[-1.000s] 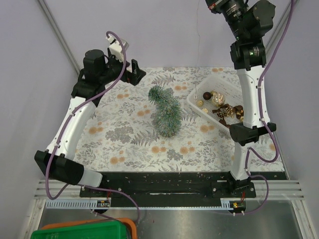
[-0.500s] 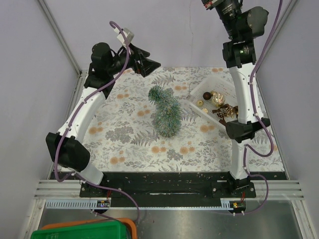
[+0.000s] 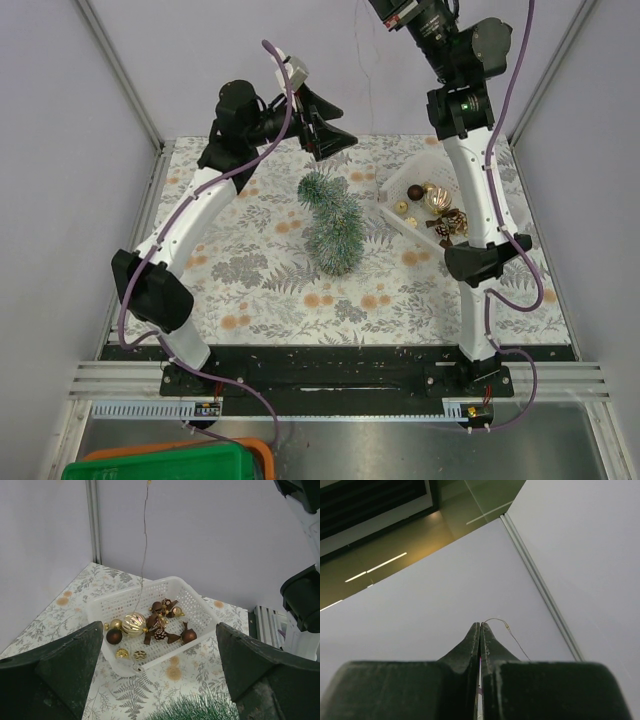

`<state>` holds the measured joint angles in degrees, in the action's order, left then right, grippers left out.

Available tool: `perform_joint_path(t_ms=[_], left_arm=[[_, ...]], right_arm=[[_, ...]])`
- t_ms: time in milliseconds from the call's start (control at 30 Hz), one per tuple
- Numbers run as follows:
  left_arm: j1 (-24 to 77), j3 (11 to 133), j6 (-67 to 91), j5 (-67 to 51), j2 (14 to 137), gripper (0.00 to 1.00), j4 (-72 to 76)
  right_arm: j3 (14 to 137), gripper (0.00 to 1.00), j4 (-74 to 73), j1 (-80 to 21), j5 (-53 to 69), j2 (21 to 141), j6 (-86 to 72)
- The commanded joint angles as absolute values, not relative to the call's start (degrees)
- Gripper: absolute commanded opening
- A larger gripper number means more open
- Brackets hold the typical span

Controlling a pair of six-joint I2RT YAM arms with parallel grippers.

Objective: Decorate the small christmas tree

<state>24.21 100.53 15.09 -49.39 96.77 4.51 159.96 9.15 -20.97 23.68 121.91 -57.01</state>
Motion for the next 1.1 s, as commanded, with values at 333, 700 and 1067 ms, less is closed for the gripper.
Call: perform_joint_path(t_ms=[333,700,1067], left_arm=[[26.4,106.6,14.6,-46.3,101.2,0.99,8.9],[28.4,108.4,11.3,-39.5,103.7,0.99,7.8],[29.3,109.2,11.7,-36.2,104.8,0.51,9.4]], right_arm=[[160.6,0.0,11.3,-24.6,23.9,123.7,-54.8],[160.2,0.0,10.9,-26.0,24.3,123.0,-53.5],[160.2,0.0,10.7,-27.2,24.6,121.0,-52.4]])
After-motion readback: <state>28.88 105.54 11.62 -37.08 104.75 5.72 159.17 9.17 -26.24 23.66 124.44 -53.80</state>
